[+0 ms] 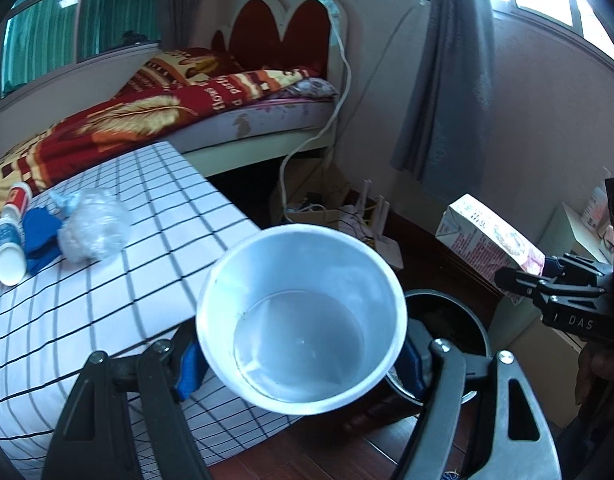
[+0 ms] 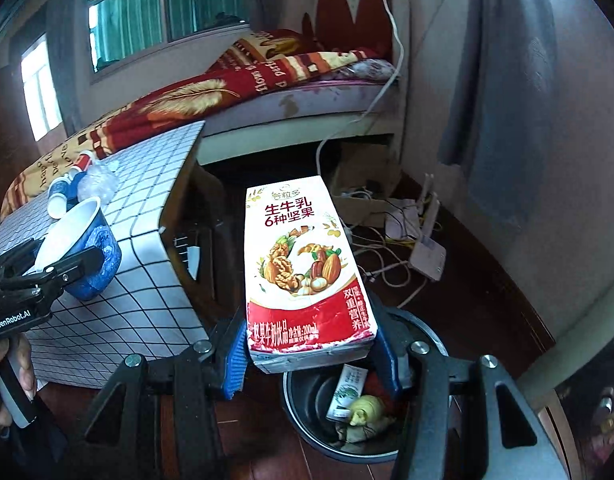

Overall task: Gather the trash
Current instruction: 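Carry the blue cup and nut-milk carton over the black bin and release both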

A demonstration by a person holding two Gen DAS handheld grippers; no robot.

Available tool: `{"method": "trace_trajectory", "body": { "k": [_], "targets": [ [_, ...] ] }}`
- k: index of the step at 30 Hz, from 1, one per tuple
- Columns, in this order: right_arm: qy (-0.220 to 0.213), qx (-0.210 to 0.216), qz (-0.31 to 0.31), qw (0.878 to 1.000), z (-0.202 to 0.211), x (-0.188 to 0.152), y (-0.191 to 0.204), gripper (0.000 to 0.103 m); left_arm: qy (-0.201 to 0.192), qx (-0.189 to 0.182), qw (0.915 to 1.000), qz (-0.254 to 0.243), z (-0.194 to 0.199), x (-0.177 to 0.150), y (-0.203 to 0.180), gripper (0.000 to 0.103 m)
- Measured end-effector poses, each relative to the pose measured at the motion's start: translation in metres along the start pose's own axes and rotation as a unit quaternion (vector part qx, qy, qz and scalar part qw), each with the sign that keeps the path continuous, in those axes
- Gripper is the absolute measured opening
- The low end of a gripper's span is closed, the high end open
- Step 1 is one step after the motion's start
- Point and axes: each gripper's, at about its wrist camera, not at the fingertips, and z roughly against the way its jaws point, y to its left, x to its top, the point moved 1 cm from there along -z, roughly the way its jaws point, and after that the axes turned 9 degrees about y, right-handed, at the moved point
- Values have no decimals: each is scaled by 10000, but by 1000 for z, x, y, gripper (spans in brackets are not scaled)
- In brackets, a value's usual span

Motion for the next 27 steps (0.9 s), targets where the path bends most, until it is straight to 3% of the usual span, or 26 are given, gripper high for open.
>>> {"method": "trace_trajectory", "body": {
  "k": [12,20,27],
  "targets": [
    [358,-412,-445,9975,-7,-48,-69,55,345,-650,9957,-557,-41,-2,-71,77],
    [785,-450,-534,9945,-24,-79,-101,55,799,-1175,9849,-992,-84,-9,-118,77],
    [1183,-359,-367,9916,-59,-93,-112,55,1243,-1261,9765,-1227,-122,-17,-142,77]
  ]
}}
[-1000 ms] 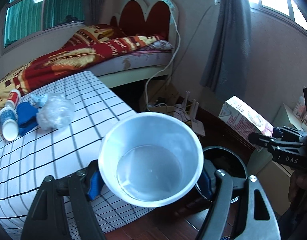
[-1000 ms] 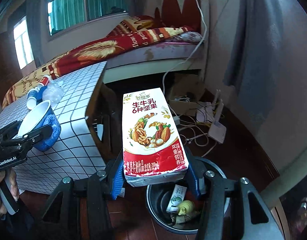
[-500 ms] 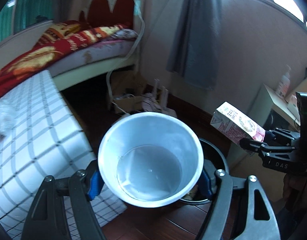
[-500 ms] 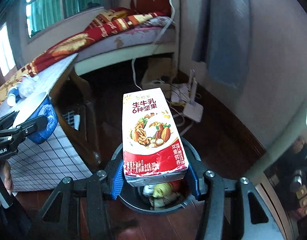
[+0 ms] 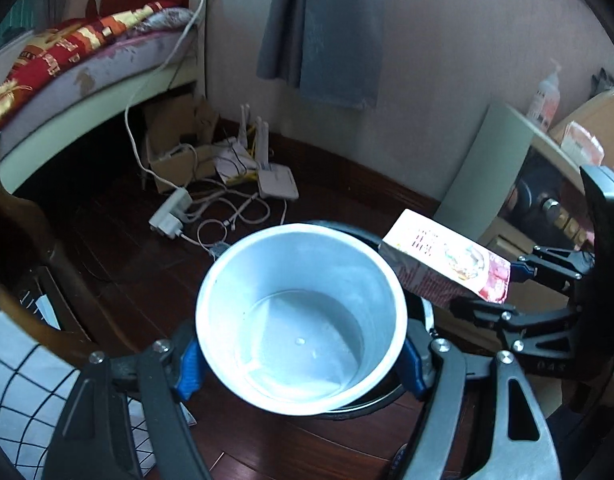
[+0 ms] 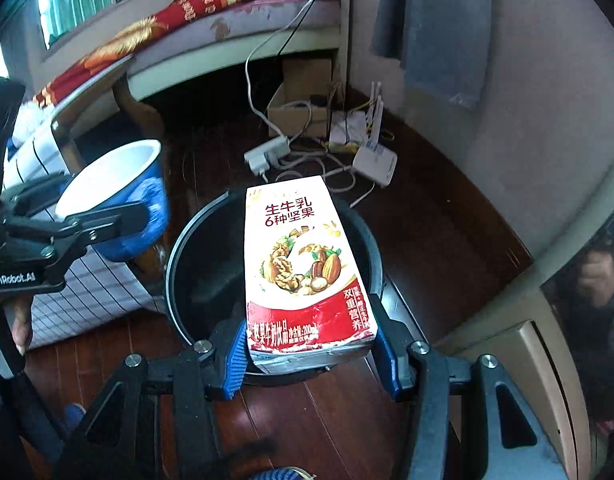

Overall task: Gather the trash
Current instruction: 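Carry the blue cup and nut-milk carton over the black bin and release both, then move both open grippers back toward the items on the grid box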

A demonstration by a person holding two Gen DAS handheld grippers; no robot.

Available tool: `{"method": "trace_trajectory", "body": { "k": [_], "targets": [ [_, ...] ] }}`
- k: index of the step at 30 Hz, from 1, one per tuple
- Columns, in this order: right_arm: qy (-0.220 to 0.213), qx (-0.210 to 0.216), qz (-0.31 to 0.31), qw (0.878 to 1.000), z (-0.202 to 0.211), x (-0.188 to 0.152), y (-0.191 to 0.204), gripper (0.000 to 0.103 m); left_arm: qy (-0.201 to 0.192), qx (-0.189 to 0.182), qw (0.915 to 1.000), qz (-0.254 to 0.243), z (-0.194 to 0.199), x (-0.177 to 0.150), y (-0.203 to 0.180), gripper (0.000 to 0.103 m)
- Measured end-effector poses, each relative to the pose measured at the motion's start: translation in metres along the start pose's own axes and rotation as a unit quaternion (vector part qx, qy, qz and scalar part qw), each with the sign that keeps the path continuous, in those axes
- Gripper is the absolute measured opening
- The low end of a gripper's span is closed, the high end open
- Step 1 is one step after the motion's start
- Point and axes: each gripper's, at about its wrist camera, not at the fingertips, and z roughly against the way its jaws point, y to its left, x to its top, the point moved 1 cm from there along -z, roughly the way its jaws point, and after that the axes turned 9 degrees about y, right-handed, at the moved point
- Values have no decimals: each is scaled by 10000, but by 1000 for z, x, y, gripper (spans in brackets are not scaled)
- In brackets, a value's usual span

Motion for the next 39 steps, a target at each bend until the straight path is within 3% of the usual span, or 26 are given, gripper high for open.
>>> {"method": "trace_trajectory", "body": {
  "k": [9,10,11,12,15,19,22,28,39],
  "targets": [
    [255,151,271,9992,-37,10,3,56,499,-497,9961,532,-44,3,5,78],
    [319,96,325,9989,-46,10,4,66,641,-482,9944,693,-52,2,9,79],
    [423,-26,314,9986,-55,10,3,85,823,-528,9918,820,-59,-1,13,81],
    [518,-141,306,9981,-62,8,3,87,883,-551,9907,881,-61,-3,15,86],
    [582,-323,229,9975,-69,5,1,88,702,-58,9937,870,-47,-14,22,101],
    [540,-382,25,9978,-66,7,-3,103,576,512,9925,947,-35,-23,35,101],
    [441,-486,-109,9978,-59,9,-3,103,498,767,9900,1079,-25,-29,46,101],
    [247,-436,-346,9981,-44,22,0,103,359,949,9890,1073,-7,-33,52,101],
    [-160,-365,32,9992,-11,40,42,103,-114,1245,9859,1116,52,-36,58,101]
  ]
}}
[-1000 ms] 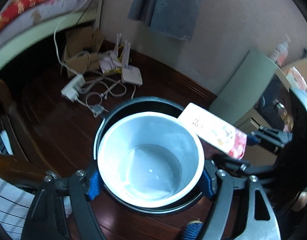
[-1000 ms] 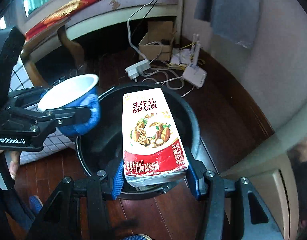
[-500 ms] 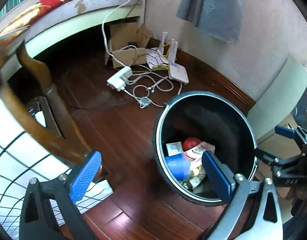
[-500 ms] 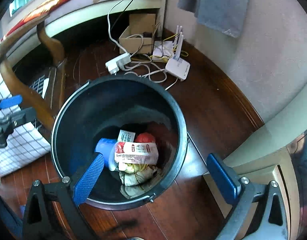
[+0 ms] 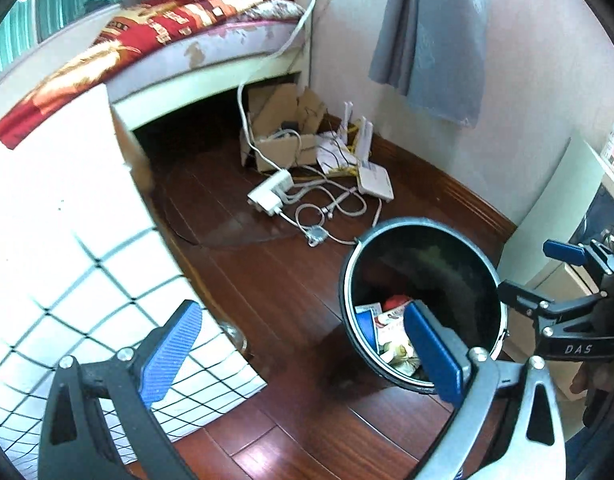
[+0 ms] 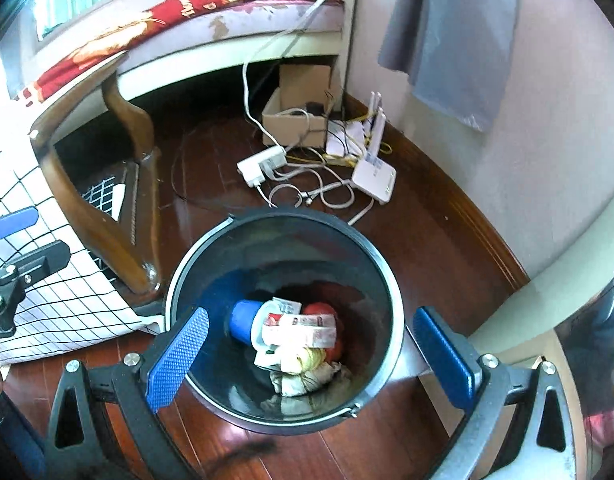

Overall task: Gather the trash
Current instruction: 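Move both open grippers back toward the items on the grid box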

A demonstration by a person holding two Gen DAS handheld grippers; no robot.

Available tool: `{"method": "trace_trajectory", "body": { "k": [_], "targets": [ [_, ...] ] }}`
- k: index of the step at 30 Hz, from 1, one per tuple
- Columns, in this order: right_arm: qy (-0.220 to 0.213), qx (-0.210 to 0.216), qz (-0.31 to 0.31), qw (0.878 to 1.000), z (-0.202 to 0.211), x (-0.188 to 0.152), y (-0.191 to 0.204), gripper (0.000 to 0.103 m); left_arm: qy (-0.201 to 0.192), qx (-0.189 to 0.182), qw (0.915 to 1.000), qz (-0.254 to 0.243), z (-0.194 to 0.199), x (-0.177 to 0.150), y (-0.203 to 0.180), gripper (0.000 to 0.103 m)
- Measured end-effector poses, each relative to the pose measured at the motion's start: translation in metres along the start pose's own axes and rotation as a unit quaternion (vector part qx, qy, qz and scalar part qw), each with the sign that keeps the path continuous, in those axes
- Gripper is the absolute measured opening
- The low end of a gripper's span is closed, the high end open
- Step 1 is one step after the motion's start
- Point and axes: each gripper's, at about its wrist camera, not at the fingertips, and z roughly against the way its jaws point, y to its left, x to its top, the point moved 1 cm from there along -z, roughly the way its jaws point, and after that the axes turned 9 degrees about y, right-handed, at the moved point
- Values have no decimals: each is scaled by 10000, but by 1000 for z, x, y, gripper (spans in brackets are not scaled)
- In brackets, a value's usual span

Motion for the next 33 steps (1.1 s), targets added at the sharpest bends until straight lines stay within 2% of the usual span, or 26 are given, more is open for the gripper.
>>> {"method": "trace_trajectory", "body": {
  "k": [11,14,18,22,26,28,33],
  "targets": [
    [-632,289,470,9965,47,27,57,103,-536,322,9977,263,57,-2,38,101],
    [-817,413,642,9937,59,35,80,103,-694,286,9963,416,75,-6,55,101],
    [-1049,593,869,9889,72,43,108,103,-950,515,9917,696,98,-14,87,101],
    [-1074,890,1115,9839,80,56,146,103,-1122,803,9850,1032,116,-24,126,101],
    [-1092,1078,1444,9776,88,72,193,103,-1270,1190,9744,1422,132,-38,168,100],
    [-1128,1155,1585,9741,92,78,215,103,-1275,1426,9676,1646,138,-45,191,100],
    [-1196,1481,2016,9608,98,95,272,103,-1229,1733,9540,2118,144,-59,244,100]
  ]
}}
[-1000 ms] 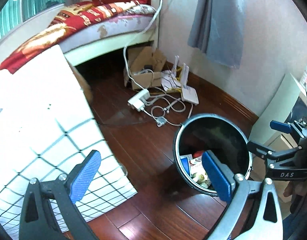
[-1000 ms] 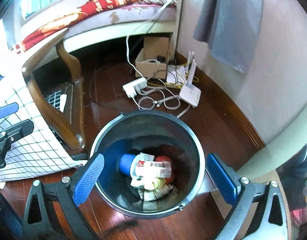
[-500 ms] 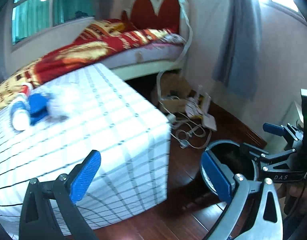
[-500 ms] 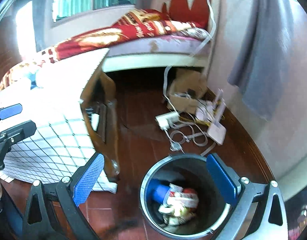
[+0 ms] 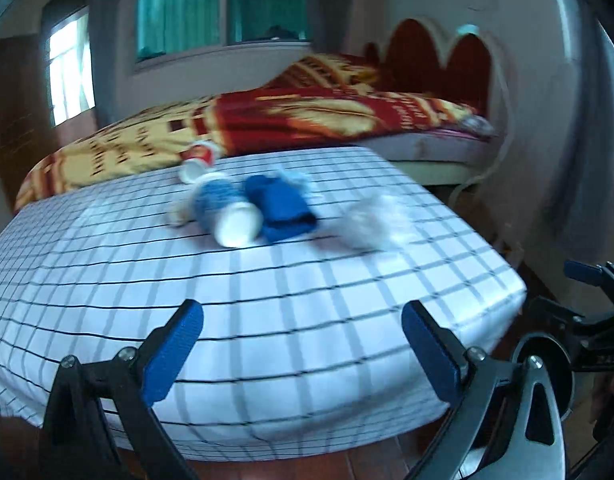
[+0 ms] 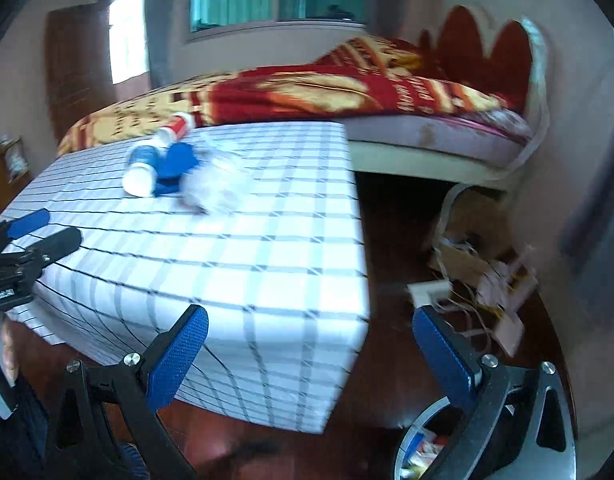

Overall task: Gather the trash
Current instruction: 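Move both open grippers back toward the items on the grid box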

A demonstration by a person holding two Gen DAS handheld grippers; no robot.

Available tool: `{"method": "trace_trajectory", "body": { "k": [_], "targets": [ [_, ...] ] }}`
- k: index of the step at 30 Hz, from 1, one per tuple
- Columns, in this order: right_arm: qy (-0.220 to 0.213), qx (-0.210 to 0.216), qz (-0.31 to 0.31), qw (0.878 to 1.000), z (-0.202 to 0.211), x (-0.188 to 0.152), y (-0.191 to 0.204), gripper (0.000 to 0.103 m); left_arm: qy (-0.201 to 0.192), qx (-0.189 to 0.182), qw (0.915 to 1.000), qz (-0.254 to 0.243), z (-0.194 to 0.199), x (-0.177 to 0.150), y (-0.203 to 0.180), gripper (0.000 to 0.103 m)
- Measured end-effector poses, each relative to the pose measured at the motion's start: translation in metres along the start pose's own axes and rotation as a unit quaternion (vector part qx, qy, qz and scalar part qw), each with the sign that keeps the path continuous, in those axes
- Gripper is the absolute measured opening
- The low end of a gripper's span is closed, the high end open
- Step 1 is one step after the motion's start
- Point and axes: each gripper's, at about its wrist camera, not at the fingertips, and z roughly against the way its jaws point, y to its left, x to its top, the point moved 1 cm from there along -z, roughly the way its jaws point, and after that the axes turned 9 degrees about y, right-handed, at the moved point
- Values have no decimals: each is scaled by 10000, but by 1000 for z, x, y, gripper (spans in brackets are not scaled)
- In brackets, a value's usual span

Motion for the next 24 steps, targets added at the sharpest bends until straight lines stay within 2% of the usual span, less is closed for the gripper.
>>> {"method": "trace_trajectory", "body": {
  "k": [6,9,12,15,17,22,24],
  "targets": [
    [-61,433,275,9987,-33,55,42,103,79,187,9992,348,-23,15,36,96],
    [65,564,404,9976,-58,80,58,100,83,225,9986,481,-33,23,46,96],
    [286,563,553,9965,-87,97,69,94,97,226,9980,587,-48,31,52,95],
    [493,445,668,9956,-116,109,74,82,153,214,9973,684,-66,44,56,95],
    [560,585,652,9946,-129,116,74,59,158,230,9966,778,-81,56,60,95],
    [564,545,648,9948,-154,138,74,57,293,193,9940,1033,-117,83,70,90],
    [574,535,635,9949,-161,145,74,57,500,189,9928,1074,-131,90,72,87]
  ]
}}
